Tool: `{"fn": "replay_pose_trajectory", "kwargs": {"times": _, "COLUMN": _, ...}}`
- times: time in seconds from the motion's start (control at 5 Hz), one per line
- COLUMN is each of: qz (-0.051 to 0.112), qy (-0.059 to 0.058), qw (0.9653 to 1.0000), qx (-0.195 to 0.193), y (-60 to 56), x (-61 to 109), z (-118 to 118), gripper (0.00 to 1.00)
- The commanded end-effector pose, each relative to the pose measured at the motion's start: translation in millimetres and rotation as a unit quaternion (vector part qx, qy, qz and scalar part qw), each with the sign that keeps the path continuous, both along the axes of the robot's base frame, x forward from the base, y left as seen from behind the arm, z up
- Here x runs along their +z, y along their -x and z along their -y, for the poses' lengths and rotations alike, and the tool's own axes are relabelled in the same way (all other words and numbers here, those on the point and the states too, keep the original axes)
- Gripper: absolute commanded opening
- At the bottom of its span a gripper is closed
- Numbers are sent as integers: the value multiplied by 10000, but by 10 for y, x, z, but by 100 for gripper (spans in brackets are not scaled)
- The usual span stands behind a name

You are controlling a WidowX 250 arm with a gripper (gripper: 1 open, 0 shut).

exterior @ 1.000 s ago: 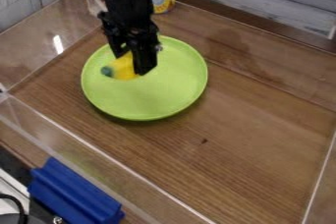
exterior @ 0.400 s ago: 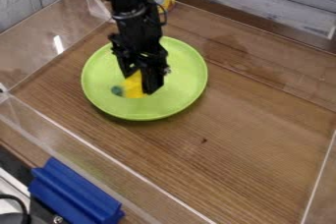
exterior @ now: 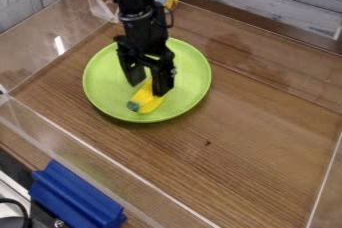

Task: Put the banana in the green plate

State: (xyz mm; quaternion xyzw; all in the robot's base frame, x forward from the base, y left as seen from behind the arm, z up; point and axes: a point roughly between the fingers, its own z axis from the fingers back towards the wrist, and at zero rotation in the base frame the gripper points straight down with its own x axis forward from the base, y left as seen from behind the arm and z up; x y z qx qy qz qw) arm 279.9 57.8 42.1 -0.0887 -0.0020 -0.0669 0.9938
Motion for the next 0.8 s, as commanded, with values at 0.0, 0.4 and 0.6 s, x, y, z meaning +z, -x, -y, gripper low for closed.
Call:
{"fn": "replay_pose_trajectory", "kwargs": {"times": 0.0, "qz": 281, "qy": -120, "qw": 9995, "qx": 29, "y": -141, "x": 212, "z": -83, "gripper": 100}}
{"fn": "replay_pose_trajectory", "kwargs": {"times": 0.4, "qz": 252, "qy": -158, "qw": 9996, "qx": 23, "y": -148, "x": 258, "z": -97, "gripper": 100}}
{"fn": "replay_pose_trajectory", "kwargs": {"times": 0.6, "qz": 220, "qy": -155, "qw": 9996, "qx": 25, "y": -144, "x": 258, "z": -95, "gripper": 100}}
